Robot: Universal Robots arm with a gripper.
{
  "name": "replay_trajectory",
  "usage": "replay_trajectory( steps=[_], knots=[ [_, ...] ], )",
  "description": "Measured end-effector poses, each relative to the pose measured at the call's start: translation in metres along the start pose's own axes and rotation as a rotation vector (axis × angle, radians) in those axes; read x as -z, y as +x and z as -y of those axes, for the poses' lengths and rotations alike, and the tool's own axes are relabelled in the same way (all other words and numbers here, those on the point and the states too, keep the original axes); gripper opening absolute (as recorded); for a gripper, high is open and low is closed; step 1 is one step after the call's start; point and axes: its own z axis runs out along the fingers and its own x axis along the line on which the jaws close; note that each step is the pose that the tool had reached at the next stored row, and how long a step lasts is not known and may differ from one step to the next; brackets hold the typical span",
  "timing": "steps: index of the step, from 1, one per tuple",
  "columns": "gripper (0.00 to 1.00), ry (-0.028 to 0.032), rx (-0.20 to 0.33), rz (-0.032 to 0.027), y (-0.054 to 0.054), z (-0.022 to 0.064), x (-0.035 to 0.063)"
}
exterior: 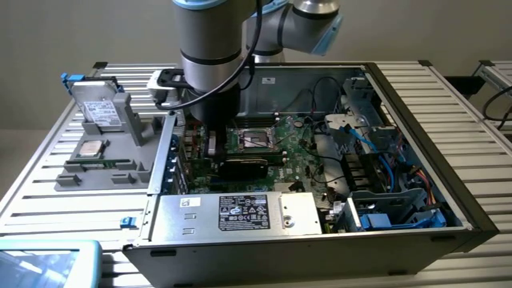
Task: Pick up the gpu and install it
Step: 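Press down on the gpu until it lock into place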
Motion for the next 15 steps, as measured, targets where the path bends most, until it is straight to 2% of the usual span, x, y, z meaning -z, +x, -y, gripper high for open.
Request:
replay_trajectory(
  steps=[9, 10, 13, 15],
  knots=[
    [0.12, 0.0012, -0.034, 0.0021, 0.001, -0.0016, -0.0007],
    [0.12, 0.0018, -0.036, 0.0037, 0.0, -0.0016, 0.0025],
    [0.12, 0.0009, -0.036, 0.0018, 0.0, -0.0002, 0.0169],
    [0.12, 0.0004, -0.037, 0.002, -0.001, 0.0034, 0.0204]
  ],
)
